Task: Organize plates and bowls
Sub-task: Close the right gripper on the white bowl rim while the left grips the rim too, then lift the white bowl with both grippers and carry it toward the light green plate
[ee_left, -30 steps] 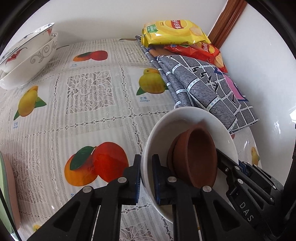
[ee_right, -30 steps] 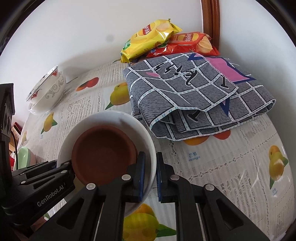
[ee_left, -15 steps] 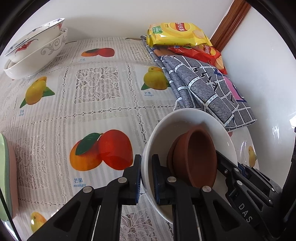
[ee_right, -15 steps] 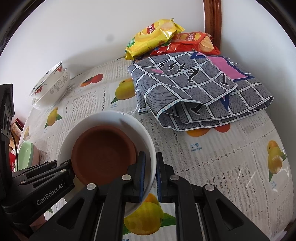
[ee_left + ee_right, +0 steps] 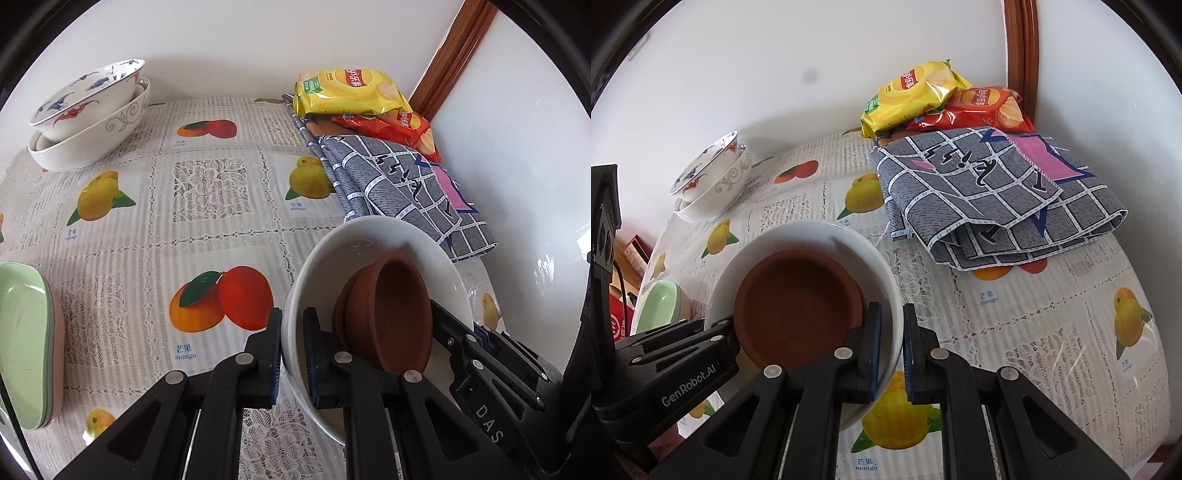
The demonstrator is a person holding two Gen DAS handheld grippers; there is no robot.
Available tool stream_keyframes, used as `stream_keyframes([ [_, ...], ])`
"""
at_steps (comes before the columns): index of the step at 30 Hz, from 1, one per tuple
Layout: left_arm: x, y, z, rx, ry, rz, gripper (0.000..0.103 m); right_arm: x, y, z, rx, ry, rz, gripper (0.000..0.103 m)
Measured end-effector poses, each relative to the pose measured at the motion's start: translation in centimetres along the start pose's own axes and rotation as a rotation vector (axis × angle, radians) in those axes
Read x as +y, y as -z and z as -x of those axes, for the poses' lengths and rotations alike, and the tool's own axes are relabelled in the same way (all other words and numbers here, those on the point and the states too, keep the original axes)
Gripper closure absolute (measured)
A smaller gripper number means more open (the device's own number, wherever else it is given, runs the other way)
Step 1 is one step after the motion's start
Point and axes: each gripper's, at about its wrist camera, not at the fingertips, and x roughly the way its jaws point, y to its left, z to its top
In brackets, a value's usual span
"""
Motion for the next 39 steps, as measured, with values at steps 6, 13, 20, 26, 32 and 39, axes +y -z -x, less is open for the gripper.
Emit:
stream_keyframes([
  [6,0.1,-0.1,1.6,-0.021,-0.008,-0.003,0.092,0.8,-0.3,1.3,-0.017,-0.011,0.007,0.093],
  [13,0.8,0.0,3.2,-0.041,-0.01,0.0,0.092,1.9,-0.4,2.3,-0.037,-0.017,0.022,0.093],
  [20,1.8,0.1,4.2,-0.051,-0.013,0.005,0.092,3.2,-0.4,2.9,-0.044,-0.028,0.029,0.092],
  [26,2.8,0.2,4.9,-0.063,-0.013,0.016,0.092,4.4,-0.4,3.3,-0.05,-0.033,0.039,0.093],
  [32,4.0,0.5,5.6,-0.072,-0.016,0.027,0.092,5.7,-0.3,3.4,-0.056,-0.04,0.052,0.093],
  [39,5.5,0.8,6.6,-0.085,-0.026,0.048,0.092,7.3,-0.2,3.5,-0.054,-0.058,0.066,0.092],
])
